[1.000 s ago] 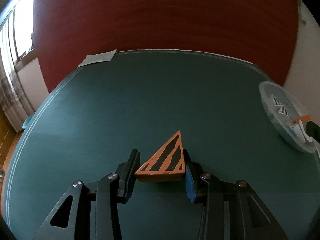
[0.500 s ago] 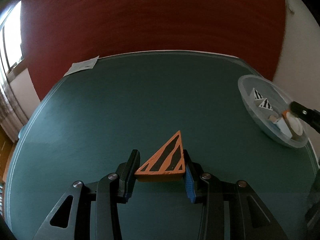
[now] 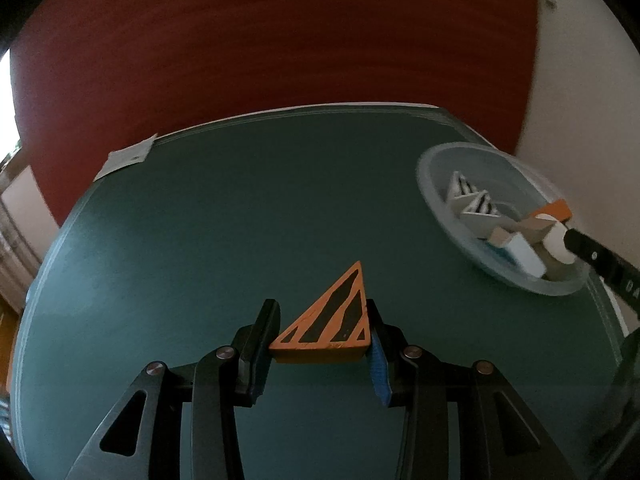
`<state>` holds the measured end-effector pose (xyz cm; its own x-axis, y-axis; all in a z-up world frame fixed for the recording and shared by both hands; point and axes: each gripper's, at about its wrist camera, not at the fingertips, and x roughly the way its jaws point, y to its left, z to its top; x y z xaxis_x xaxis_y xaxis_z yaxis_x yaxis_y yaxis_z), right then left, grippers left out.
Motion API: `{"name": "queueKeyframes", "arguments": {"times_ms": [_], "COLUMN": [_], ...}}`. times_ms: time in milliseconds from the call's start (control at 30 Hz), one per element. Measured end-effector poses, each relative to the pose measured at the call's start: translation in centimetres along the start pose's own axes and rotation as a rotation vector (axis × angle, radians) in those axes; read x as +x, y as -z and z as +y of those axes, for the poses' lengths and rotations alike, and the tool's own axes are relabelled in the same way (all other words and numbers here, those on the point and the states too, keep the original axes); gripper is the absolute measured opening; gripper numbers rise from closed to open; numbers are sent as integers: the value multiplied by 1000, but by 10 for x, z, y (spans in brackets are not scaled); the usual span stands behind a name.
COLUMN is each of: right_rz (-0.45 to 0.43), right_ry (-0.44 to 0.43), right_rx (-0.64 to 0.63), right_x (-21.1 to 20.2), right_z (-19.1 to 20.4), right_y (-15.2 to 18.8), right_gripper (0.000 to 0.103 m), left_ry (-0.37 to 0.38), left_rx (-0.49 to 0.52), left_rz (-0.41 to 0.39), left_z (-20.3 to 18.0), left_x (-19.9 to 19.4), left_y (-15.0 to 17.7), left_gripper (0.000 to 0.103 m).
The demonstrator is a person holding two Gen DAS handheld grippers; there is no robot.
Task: Organize rigid objects
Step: 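Carry the wedge into the bowl with the right tool while the left tool holds the triangle, then carry the orange striped triangle over the bowl with the left tool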
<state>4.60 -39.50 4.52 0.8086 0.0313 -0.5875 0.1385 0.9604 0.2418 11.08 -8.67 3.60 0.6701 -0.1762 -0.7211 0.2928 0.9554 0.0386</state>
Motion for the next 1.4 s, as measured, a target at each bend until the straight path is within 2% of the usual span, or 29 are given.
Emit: {"name": "queueKeyframes", "arguments": {"times_ms": [133, 233, 500, 767, 1033, 1400], "right_rz": [-32, -67, -89, -95, -79, -78], "right_ry": [28, 44, 78, 86, 75, 75], "right_rx": [13, 19, 62, 116, 153, 152], "right_x": [-6, -12, -14, -15, -11, -11], "right_z": [-6, -7, -13, -26, -34, -33], "right_y": [4, 6, 9, 8, 7, 7], "right_gripper": [39, 49, 49, 49, 49, 49], "left_ry": [31, 64, 193, 244, 241, 220], "left_rx": [40, 78, 138, 178, 186, 183], "left_rz": [-8, -16, -2, 20, 44, 33], "left_z": [-22, -41, -83, -111, -122, -122], "left_x": [-3, -5, -1, 16, 34, 41], "left_y": [-5, -10, -31, -52, -57, -59], "left_gripper": [43, 43, 43, 43, 43, 43]}}
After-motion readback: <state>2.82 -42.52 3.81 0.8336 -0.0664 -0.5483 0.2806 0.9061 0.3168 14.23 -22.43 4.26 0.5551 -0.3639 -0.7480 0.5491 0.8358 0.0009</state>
